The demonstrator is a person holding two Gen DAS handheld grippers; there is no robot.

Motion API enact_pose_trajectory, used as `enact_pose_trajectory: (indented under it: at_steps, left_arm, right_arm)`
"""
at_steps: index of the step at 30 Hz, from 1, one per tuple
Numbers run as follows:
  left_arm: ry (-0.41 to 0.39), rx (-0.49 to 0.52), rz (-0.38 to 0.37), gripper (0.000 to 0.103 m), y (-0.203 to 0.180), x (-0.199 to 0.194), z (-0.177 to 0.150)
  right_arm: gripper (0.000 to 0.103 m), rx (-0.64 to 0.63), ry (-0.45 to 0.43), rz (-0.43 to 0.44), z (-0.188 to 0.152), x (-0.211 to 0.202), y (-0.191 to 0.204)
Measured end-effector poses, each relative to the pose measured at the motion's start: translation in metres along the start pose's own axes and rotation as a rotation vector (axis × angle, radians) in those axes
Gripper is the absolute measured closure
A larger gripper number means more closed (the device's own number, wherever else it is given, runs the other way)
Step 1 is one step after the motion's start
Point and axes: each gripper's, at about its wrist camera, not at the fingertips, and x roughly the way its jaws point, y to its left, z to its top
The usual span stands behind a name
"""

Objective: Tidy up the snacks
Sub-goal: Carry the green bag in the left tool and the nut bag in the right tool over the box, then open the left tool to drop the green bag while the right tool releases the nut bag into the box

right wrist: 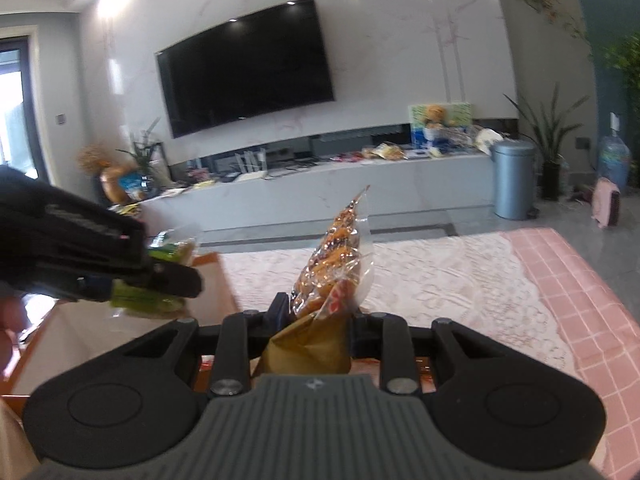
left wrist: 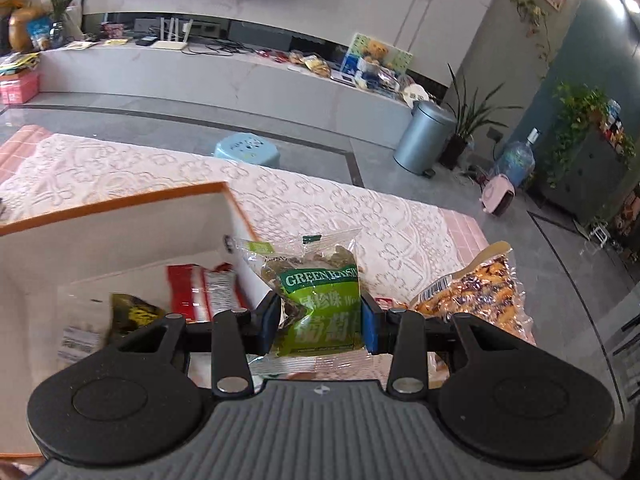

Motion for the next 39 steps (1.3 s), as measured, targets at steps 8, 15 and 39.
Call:
enact_pose_trajectory:
  at_steps: [8,15,39]
  left_arm:
    - [-0.048,-0.050,0.040,0.057,0.042,-0.029,0.004]
    - [0.006,-0.075,0.103,0.057,0.092,-0.037,0.003]
    - [0.297,-0.065,0.217,0.056,0.171,0.014,-0.027]
  right_arm:
    - [0.078,-0.030,0.000,0.118,0.015,-0.007,0.061]
    - [0.078,-0.132,0.073,0.229,0.020,0.013,0.120]
    - [0.078,-0.165,0.734,0.436,-0.004,0.152,0.169]
